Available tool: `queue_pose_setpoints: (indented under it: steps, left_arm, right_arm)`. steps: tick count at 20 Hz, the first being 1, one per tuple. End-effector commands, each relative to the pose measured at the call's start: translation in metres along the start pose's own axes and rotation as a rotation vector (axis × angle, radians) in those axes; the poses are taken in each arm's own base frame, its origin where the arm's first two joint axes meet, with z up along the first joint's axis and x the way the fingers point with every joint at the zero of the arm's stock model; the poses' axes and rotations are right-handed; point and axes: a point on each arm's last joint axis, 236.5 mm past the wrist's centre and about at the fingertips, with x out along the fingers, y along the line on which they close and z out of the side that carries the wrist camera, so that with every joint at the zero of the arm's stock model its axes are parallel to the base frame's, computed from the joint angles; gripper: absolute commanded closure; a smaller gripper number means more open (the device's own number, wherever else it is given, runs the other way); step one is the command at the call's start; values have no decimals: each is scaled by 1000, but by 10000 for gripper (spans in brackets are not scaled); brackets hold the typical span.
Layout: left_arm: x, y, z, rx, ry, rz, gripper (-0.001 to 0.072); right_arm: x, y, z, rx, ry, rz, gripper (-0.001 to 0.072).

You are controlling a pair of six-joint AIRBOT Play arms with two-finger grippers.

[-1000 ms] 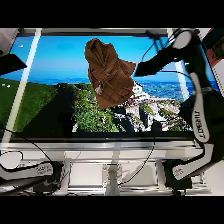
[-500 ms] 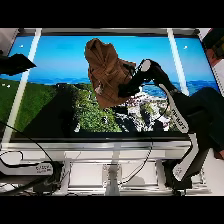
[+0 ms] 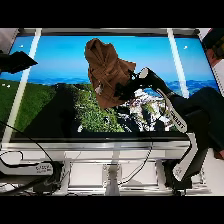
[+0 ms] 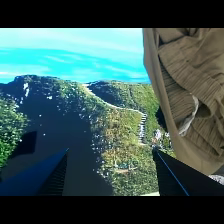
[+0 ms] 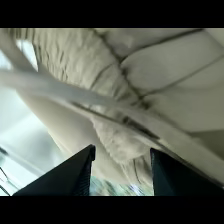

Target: Fold the clothes and pants, and hang the long-sleeved shirts on hangers.

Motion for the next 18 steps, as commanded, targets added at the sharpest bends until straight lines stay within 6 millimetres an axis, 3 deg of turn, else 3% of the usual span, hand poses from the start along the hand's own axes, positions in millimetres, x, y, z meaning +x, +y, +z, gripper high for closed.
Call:
queue_pose_setpoints:
  steps: [1, 3, 4, 8, 9, 11, 13, 14, 15, 16, 18]
  left_arm:
    - [0, -1, 0, 1, -2, -7, 111]
    - [1, -1, 0, 0, 1, -7, 112]
    - [3, 0, -1, -3, 7, -9, 112]
    - [22, -8, -22, -4, 109, -51, 112]
    - [27, -11, -24, 0, 120, -59, 113]
    - [38, -23, -26, 23, 136, -75, 232]
    - [48, -42, -27, 69, 144, -95, 233]
    - [53, -53, -26, 89, 142, -104, 274]
    - [58, -62, -23, 104, 132, -110, 355]
    - [63, -73, -21, 124, 120, -117, 386]
    - [74, -97, -20, 153, 111, -137, 386]
  right_arm:
    - [6, 3, 15, 131, -73, 21, 317]
    - [7, 1, 15, 152, -77, 20, 367]
    - [7, 1, 15, 153, -77, 21, 476]
    - [5, 7, 21, 151, -100, 39, 681]
    - [1, 11, 24, 139, -111, 45, 682]
    - [-15, 30, 35, 36, -150, 72, 682]
    - [-49, 66, 52, -128, -227, 114, 682]
    - [-77, 88, 62, -205, -291, 140, 682]
    - [-107, 107, 72, -253, -357, 164, 682]
    - [-142, 123, 81, -303, -434, 178, 682]
    - [-224, 141, 99, -382, -612, 164, 682]
